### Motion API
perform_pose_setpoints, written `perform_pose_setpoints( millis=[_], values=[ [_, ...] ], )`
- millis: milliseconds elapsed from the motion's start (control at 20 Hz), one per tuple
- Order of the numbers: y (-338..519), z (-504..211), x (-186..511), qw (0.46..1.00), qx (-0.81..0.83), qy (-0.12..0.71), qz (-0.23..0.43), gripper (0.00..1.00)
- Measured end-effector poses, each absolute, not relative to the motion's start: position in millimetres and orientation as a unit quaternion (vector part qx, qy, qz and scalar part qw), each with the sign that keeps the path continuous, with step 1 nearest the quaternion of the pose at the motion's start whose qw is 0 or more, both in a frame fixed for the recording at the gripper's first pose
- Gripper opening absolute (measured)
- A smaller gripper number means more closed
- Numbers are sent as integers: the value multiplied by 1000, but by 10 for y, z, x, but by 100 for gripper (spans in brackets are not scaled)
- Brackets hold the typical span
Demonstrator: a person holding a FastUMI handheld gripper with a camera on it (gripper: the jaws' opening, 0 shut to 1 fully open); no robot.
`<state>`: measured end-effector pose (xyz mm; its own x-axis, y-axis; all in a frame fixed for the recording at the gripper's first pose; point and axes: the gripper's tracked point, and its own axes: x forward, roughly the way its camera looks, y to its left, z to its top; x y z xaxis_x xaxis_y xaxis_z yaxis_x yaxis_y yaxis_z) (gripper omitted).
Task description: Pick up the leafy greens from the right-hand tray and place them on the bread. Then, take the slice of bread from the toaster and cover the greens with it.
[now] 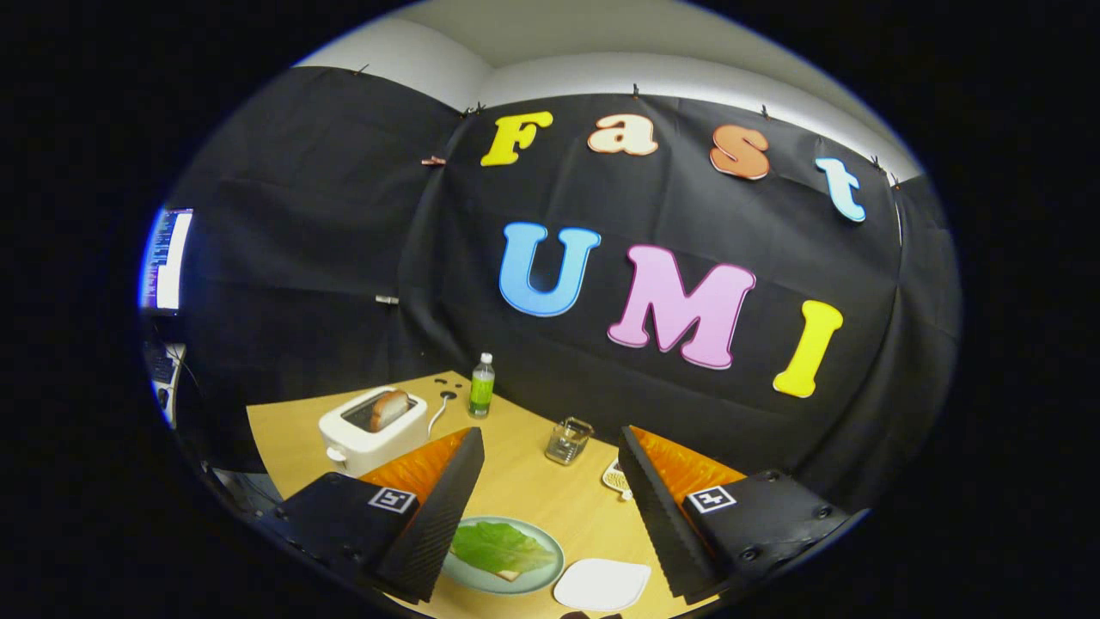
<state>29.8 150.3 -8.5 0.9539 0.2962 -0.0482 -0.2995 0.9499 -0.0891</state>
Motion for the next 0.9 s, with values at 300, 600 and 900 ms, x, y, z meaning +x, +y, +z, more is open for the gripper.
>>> perform_pose_setpoints(
  millis=[300,600,900],
  values=[
    [2360,419,410,983,-15,-14,185,98],
    [3226,73,834,975,2,53,216,98],
    [3963,-671,1330,965,20,155,211,98]
  ],
)
